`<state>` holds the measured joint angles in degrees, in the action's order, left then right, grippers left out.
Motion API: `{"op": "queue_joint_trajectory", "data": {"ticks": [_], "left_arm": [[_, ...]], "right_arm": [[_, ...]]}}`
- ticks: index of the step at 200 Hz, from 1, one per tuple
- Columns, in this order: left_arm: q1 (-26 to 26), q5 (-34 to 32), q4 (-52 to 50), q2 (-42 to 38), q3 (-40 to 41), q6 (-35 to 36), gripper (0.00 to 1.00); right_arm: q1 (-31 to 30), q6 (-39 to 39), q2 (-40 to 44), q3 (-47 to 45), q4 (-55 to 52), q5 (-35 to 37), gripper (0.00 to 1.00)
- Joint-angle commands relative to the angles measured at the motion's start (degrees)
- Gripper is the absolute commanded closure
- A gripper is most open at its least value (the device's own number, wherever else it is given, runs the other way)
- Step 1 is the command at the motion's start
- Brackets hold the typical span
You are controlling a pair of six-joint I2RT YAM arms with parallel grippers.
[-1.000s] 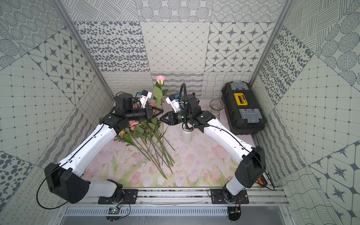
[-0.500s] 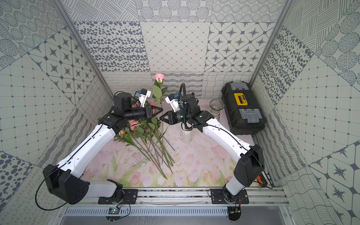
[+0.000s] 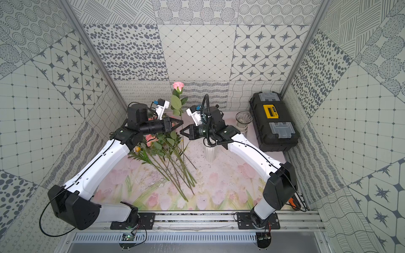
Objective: Place the pink flowers into the vase
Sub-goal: Pick up the flower at the center of the board.
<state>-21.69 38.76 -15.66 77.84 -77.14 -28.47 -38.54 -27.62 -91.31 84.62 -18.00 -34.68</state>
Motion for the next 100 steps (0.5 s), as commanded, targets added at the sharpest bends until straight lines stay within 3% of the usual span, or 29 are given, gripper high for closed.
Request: {"op": "queue_joint_trajectory", "data": {"ticks": [1,27,61,85,100], "left_arm": [[-0.4,-4.0,-5.0,-0.1,-2.4,2.0,0.39],[-0.5,-12.3,-15.3,-0.1,-4.0,5.9,0.35],[-0.5,-29.3,-26.8,-2.3,-3.8,10.6,0.35],[-0.3,-40.3,-30.8,-4.3,-1.5,13.1,0.35],[0.5,-43.6,-31.5,-5.1,0.5,13.3,0.35]], "right_arm": [[-0.2,0.3,0.9,-0.4,1.9,2.1,1.0],[-0.1,1.3,1.2,-0.1,0.7,5.2,1.0],[-0.2,3.5,0.8,0.8,-1.4,11.5,1.0],[-0.2,5.2,0.7,2.0,-2.7,16.6,1.0],[-0.2,6.7,0.4,3.4,-3.4,19.5,1.0]]}}
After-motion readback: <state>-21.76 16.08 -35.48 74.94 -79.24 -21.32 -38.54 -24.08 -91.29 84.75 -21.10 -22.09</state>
